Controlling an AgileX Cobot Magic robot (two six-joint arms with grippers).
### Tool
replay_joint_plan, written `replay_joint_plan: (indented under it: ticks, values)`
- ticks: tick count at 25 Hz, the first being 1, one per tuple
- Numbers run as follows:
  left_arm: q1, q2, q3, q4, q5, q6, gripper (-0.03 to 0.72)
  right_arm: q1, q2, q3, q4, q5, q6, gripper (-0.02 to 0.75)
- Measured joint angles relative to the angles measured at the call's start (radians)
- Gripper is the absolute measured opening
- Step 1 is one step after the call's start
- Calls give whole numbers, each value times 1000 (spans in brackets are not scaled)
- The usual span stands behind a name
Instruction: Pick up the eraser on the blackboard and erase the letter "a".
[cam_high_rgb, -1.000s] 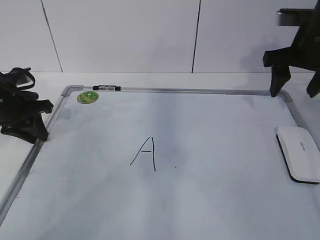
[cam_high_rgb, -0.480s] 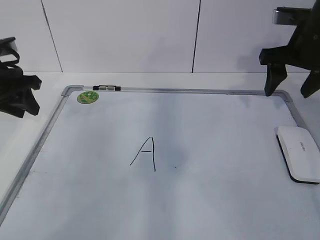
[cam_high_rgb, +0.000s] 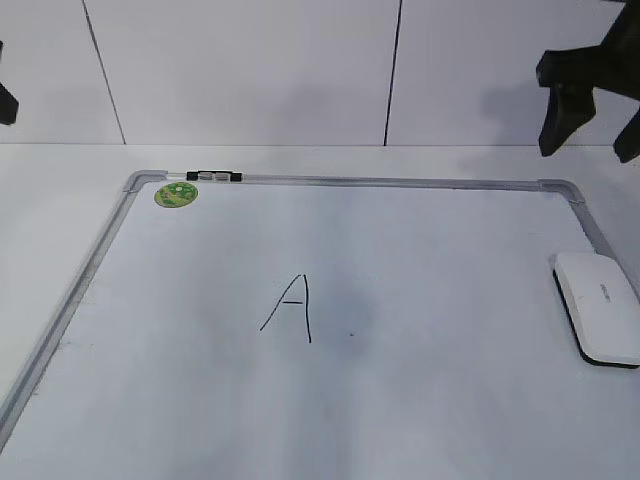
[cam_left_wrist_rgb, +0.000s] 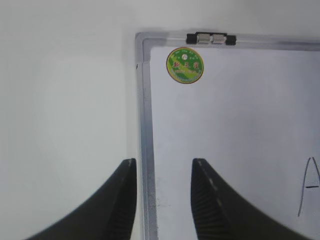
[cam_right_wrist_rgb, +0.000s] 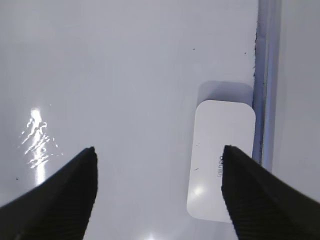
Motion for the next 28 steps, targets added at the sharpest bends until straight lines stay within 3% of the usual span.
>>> replay_joint_plan:
  ticks: [6,14,22,28]
  values:
    - [0,-175,0,2,73,0,300,0,-128,0,24,8,-10,593]
    - [-9,-296,0,-28,197,0,580,0,-335,20,38,20,-16,598]
    - [-39,-433,0,-38,251,0,610,0,-586,197,44,28,-26,598]
    - [-52,-608,0,-51,295,0,610,2,-741,342,114,30,-50,647]
